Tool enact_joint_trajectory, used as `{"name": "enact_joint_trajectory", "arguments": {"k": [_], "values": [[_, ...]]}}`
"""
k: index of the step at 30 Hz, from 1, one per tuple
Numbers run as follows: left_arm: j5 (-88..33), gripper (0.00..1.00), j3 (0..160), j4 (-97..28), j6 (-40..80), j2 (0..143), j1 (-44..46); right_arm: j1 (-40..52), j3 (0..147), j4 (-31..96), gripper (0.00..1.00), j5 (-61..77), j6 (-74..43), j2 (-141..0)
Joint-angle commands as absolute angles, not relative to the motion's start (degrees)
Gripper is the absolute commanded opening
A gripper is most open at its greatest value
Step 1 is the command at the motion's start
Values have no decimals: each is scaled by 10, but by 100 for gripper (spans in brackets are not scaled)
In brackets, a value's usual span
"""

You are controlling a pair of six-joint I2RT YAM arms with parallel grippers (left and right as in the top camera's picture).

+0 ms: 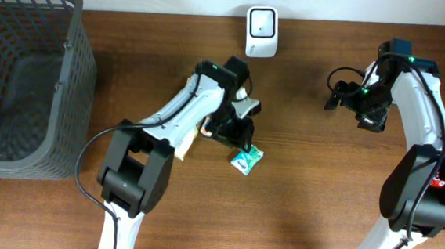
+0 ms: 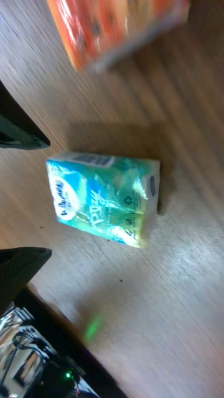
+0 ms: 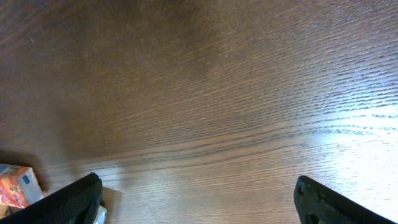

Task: Scan the item barcode

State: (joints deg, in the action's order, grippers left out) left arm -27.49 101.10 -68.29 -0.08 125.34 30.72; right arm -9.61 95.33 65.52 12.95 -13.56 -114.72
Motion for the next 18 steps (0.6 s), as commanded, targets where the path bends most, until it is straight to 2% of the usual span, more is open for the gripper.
{"name": "enact_joint_trajectory", "arguments": {"k": [1,11,12,14,16,18], "values": [[-307,49,973,-662,-16,1256,309,-94,954,655,98,132,-140,-1148],[-291,51,908,-599,-4,1256,302,-94,954,655,98,132,-140,-1148],[-296,49,908,-598,-4,1256,301,-94,954,655,98,132,-140,-1148],[-322,35,908,-593,-4,1257,301,-94,954,655,98,132,-140,-1148],[-322,29,908,-590,-4,1257,302,-94,954,655,98,132,-140,-1148],[-322,17,908,-589,-4,1257,302,-94,954,655,98,132,-140,-1148]]}}
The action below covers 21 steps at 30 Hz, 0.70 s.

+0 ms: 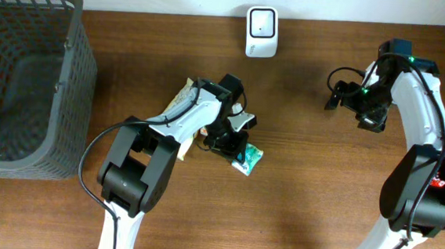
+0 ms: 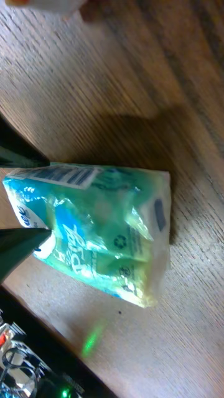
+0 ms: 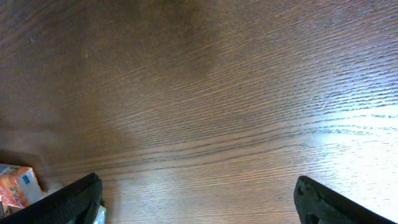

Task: Scan the item barcode

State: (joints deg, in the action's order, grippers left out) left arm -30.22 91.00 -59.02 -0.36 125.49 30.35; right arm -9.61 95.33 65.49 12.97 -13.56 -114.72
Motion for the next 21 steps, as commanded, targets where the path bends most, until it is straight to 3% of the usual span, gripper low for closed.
{"name": "enact_joint_trajectory", "arguments": {"k": [1,6,10,12,21], "values": [[-322,15,908,-589,-4,1257,302,-94,954,655,98,132,-140,-1148],[-322,12,908,-589,-4,1257,302,-94,954,655,98,132,-140,-1148],[-322,38,908,-585,5,1258,302,-94,954,655,98,132,-140,-1148],[-322,42,908,-570,22,1258,302,-94,954,655,98,132,-140,-1148],[-322,28,908,-545,58,1264,302,-94,954,655,98,132,-140,-1148]]}}
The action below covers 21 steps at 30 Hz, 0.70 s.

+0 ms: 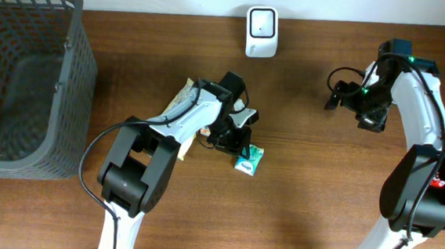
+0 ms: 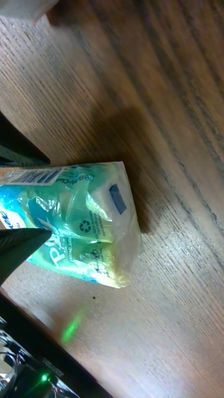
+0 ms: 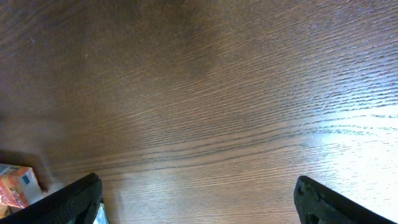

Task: Scan the item barcode

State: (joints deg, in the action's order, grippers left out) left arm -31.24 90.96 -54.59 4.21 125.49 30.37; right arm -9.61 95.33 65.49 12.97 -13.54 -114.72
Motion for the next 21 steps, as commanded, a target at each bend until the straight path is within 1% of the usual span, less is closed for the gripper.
{"name": "enact_joint_trajectory", "arguments": {"k": [1,4,6,8,9,13,15,16,21], "values": [[-322,26,908,-545,64,1267,302,-94,954,655,98,132,-140,-1148],[-322,19,908,-545,65,1275,303,-94,954,655,98,132,-140,-1148],[-322,12,908,-545,64,1276,304,-94,954,655,98,132,-140,-1148],[-322,2,908,-545,64,1276,304,-94,954,655,98,132,-140,-1148],[-322,0,908,-545,64,1276,304,-94,954,655,98,132,-140,-1148],[-315,0,917,-557,64,1276,303,-94,954,655,98,132,-140,-1148],[-273,0,942,-585,64,1275,303,-94,954,655,98,132,-140,-1148],[-241,0,959,-604,64,1275,304,-94,954,655,98,132,-140,-1148],[-1,0,1097,-724,73,1273,310,-94,954,655,98,132,-140,-1148]]}}
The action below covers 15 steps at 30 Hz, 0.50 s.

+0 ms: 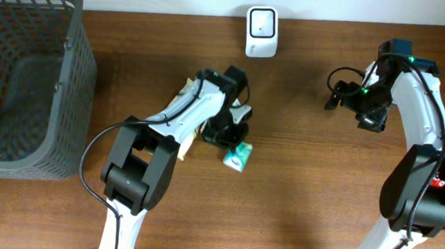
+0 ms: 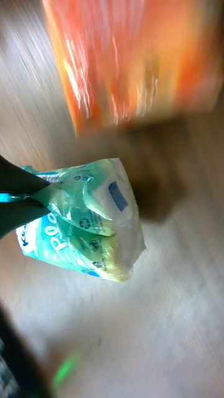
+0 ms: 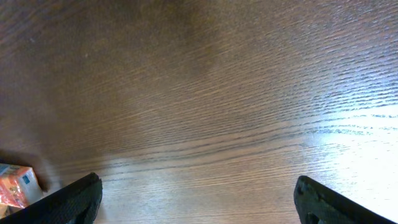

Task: Scan the item barcode

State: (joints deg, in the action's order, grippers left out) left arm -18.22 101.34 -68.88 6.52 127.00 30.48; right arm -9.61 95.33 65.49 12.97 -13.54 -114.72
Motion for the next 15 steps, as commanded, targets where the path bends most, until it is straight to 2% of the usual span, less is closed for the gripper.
{"name": "enact_joint_trajectory", "arguments": {"k": [1,4,15], "values": [[44,0,1120,-736,83,1273,314,-94,954,655,98,132,-140,-1148],[181,0,1164,-736,97,1273,345,-94,954,655,98,132,-140,-1148],[363,0,1163,-631,96,1334,443,-94,954,655,98,132,-140,-1148]]}}
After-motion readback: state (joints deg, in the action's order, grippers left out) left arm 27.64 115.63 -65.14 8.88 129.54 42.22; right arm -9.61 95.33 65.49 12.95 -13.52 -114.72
